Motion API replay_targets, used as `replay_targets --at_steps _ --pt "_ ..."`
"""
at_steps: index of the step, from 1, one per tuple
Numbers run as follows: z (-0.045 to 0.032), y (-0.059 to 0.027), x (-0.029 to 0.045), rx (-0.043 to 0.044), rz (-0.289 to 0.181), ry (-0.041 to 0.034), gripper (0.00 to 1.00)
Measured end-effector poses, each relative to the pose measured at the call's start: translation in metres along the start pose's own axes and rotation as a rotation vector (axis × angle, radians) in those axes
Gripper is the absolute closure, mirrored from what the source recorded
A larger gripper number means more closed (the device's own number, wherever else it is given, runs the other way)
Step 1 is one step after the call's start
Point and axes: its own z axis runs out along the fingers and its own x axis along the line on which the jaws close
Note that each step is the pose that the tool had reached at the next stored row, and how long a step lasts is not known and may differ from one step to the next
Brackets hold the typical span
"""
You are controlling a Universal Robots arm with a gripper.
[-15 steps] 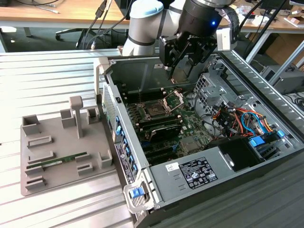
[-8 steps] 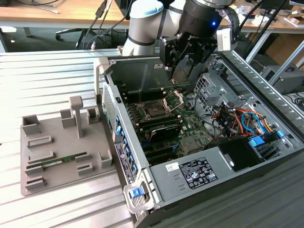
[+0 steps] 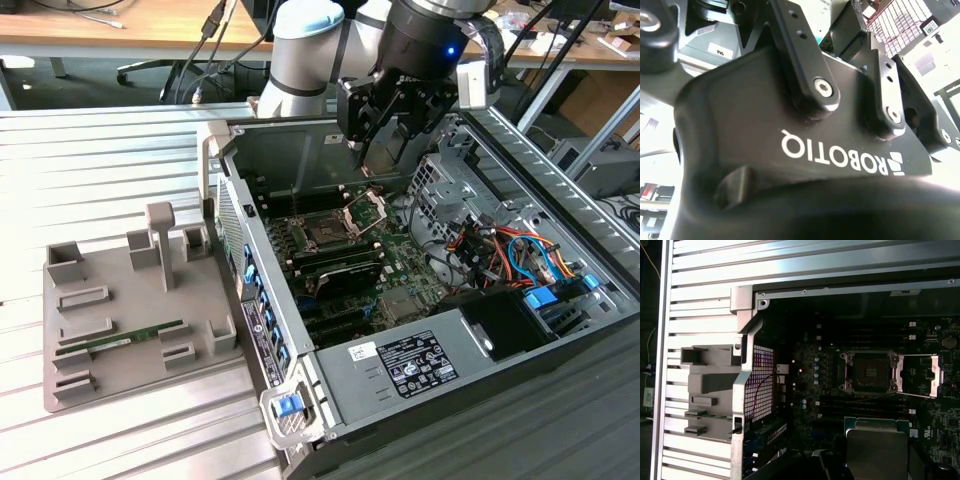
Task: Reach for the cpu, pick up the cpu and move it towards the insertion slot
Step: 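Pick up the cpu and move it towards the insertion slot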
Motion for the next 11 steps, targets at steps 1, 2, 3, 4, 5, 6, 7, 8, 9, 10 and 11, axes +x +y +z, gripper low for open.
replay_targets --at_steps 1,2,3,4,5,6,7,8,9,10,11 --pt "0.0001 0.0000 -0.0002 -0.0001 0.000 0.0000 0.45" --pt "0.0003 0.0000 -0.0004 -0.0001 0.000 0.0000 0.45" --pt "0.0004 0.0000 -0.0008 -0.0001 0.000 0.0000 0.45" --pt "0.0006 0.0001 -0.0009 0.0000 0.000 0.0000 0.45" --pt "0.0008 0.0003 -0.0010 -0.0001 0.000 0.0000 0.45" --pt "0.0009 0.0005 -0.0011 0.0000 0.000 0.0000 0.45" --pt "0.0010 0.0006 -0.0012 0.0000 0.000 0.0000 0.45" --pt "0.0011 0.0008 -0.0012 0.0001 0.000 0.0000 0.45" --pt "0.0012 0.0010 -0.0012 -0.0001 0.000 0.0000 0.45" --pt "0.0012 0.0012 -0.0012 0.0000 0.000 0.0000 0.45" --pt "0.0013 0.0015 -0.0013 0.0000 0.000 0.0000 0.45"
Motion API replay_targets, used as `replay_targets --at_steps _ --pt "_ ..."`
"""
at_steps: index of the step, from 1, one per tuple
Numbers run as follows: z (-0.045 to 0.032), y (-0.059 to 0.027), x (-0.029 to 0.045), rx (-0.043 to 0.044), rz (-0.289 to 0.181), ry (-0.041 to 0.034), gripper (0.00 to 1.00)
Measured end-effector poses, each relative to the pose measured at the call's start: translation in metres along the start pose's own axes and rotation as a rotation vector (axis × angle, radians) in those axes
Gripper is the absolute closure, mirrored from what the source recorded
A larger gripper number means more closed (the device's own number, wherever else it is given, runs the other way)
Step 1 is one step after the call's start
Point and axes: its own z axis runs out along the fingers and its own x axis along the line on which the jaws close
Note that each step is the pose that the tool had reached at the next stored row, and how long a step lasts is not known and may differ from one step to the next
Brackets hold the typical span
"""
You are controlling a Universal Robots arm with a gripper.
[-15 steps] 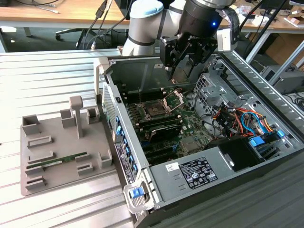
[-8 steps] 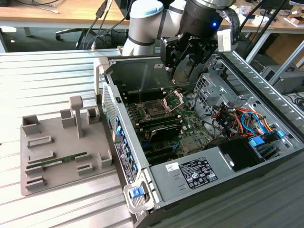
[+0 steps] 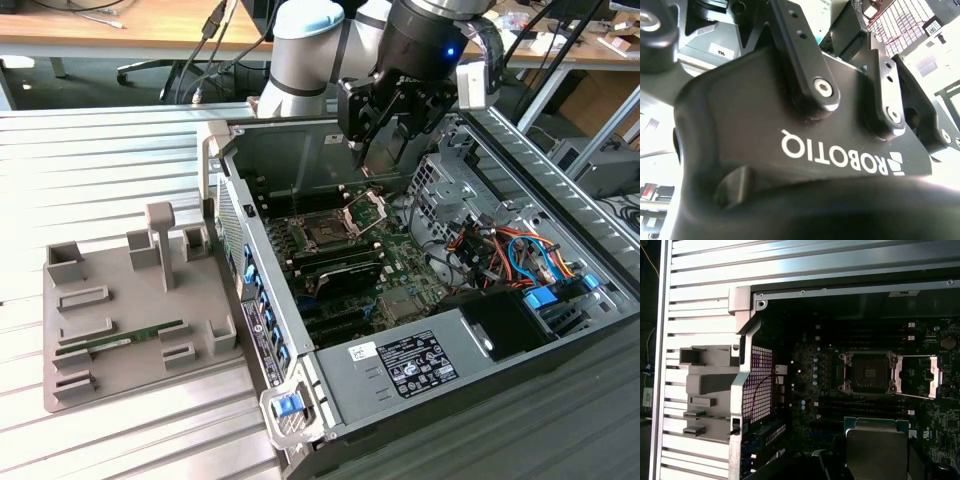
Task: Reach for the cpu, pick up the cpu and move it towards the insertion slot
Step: 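Pick up the cpu and move it towards the insertion slot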
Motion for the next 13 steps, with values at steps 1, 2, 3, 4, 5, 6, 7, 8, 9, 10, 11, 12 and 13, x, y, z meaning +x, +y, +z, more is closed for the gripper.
replay_targets --at_steps 1,2,3,4,5,6,7,8,9,10,11,12,13 --pt "0.0001 0.0002 -0.0001 0.0000 0.000 0.0000 0.45" --pt "0.0001 0.0003 -0.0002 0.0000 0.000 0.0000 0.45" --pt "0.0002 0.0004 -0.0002 0.0000 0.000 0.0000 0.45" --pt "0.0003 0.0005 -0.0003 0.0000 0.000 0.0000 0.45" --pt "0.0005 0.0006 -0.0005 -0.0001 0.000 -0.0001 0.45" --pt "0.0006 0.0007 -0.0006 0.0000 0.000 0.0000 0.45" --pt "0.0007 0.0007 -0.0008 0.0000 0.000 0.0000 0.45" --pt "0.0008 0.0008 -0.0010 0.0000 0.000 0.0000 0.45" --pt "0.0010 0.0009 -0.0013 -0.0001 0.000 0.0000 0.45" --pt "0.0011 0.0010 -0.0014 0.0000 0.000 0.0000 0.45" --pt "0.0012 0.0010 -0.0016 0.0000 0.000 0.0000 0.45" --pt "0.0014 0.0011 -0.0018 0.0000 0.000 0.0000 0.45" --pt "0.0014 0.0012 -0.0020 0.0000 0.000 0.0000 0.45"
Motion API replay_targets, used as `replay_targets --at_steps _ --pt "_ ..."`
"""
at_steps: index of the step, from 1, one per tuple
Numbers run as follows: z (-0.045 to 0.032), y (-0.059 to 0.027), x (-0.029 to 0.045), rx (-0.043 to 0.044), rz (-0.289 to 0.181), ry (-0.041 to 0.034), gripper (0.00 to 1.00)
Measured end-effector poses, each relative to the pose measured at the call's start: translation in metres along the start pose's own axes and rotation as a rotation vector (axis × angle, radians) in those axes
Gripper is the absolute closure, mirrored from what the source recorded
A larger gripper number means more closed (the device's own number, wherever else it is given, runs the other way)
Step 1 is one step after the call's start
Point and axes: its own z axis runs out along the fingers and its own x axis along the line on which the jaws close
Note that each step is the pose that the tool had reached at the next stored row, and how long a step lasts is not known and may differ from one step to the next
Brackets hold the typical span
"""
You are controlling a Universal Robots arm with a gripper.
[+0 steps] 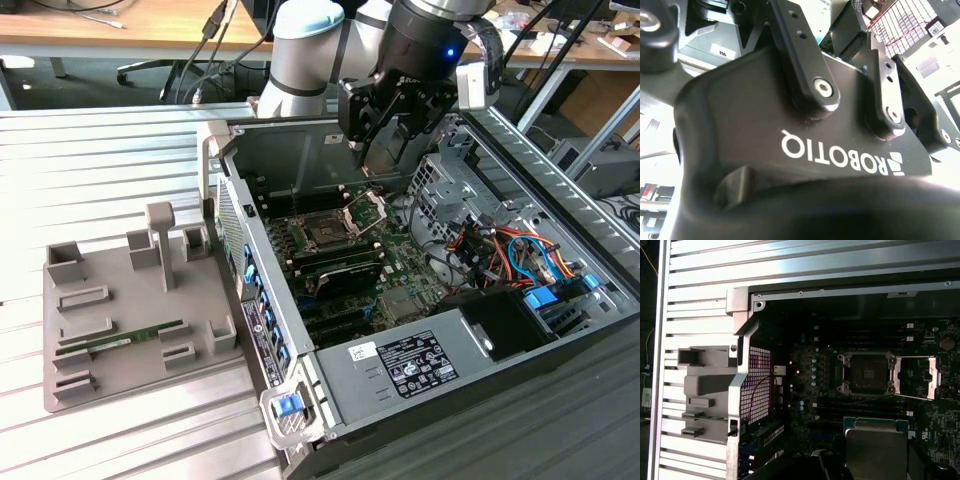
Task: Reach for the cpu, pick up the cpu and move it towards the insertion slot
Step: 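Pick up the cpu and move it towards the insertion slot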
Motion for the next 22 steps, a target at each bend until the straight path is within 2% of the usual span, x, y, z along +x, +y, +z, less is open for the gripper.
replay_targets --at_steps 22 --pt "0.0040 0.0103 -0.0039 -0.0001 0.000 0.0000 0.45"
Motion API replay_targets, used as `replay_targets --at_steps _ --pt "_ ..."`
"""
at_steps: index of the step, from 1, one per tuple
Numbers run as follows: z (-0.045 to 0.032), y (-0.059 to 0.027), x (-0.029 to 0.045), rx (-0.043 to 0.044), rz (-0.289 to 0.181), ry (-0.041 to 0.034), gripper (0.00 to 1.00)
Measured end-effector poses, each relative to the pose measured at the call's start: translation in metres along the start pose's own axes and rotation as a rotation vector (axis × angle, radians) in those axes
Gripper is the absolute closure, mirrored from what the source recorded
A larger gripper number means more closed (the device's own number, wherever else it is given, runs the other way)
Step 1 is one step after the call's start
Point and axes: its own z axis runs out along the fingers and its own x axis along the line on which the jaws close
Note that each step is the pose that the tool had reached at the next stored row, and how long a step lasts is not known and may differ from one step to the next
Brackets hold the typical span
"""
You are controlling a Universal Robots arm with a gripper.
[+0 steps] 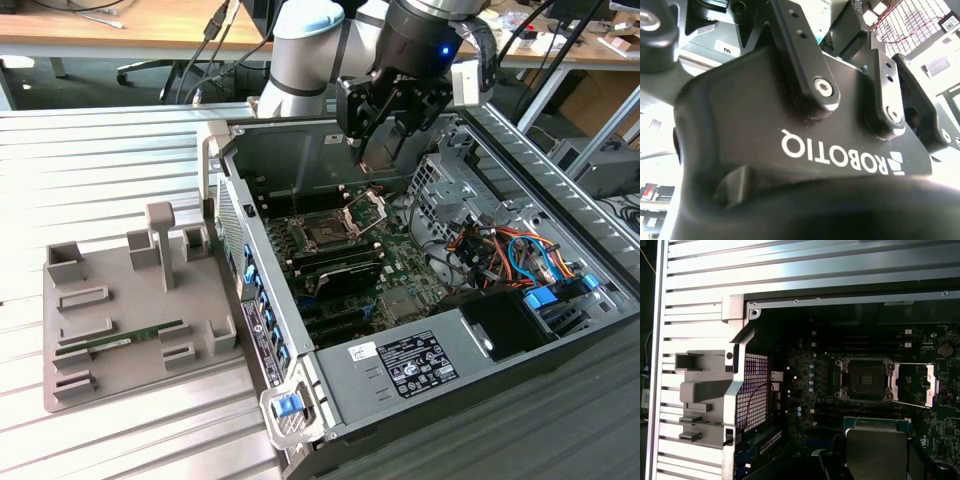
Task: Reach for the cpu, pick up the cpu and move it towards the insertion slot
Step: 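Pick up the cpu and move it towards the insertion slot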
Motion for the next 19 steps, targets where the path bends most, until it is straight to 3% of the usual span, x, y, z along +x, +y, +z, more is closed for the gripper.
replay_targets --at_steps 19 --pt "0.0040 0.0084 -0.0042 0.0000 0.000 0.0000 0.45"
